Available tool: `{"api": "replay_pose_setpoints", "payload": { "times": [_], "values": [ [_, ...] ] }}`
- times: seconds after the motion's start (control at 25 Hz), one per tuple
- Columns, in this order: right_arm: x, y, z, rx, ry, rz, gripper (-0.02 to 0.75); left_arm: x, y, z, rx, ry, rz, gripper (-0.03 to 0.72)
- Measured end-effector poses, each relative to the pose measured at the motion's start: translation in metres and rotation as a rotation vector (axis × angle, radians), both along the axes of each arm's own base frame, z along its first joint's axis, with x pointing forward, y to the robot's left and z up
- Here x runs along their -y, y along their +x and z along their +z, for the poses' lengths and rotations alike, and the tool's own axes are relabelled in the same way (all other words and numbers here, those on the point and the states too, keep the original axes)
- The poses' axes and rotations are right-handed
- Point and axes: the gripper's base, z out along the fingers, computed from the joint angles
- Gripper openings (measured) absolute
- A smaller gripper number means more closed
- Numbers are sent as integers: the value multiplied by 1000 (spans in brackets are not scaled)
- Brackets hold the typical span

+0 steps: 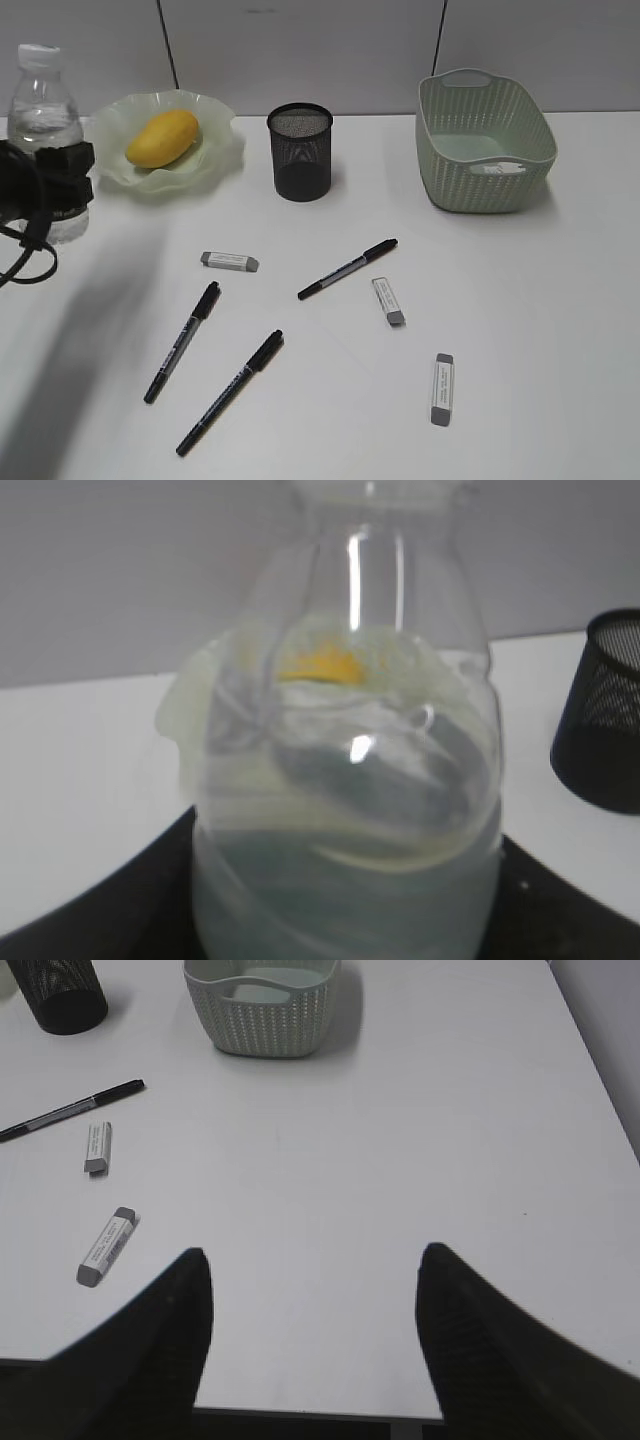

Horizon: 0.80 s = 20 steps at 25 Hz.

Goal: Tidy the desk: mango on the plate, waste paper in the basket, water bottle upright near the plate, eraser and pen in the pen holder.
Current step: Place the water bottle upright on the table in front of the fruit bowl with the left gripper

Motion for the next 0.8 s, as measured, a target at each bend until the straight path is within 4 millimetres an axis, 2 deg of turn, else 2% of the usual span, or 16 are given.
{"api": "replay_pose_setpoints", "payload": {
  "times": [0.16, 0.28, 0.48, 0.8],
  "values": [
    [0, 0, 0, 0, 0, 0, 509, -1, 1, -9, 141, -6, 12, 489],
    [0, 0, 0, 0, 0, 0, 509, -1, 6, -25, 183, -19, 20, 489],
    [0, 0, 0, 0, 0, 0, 509, 1, 9, -61, 77, -26, 20, 489],
    [0, 0, 0, 0, 0, 0, 509, 11, 30, -86, 52, -35, -26, 489]
  ]
}}
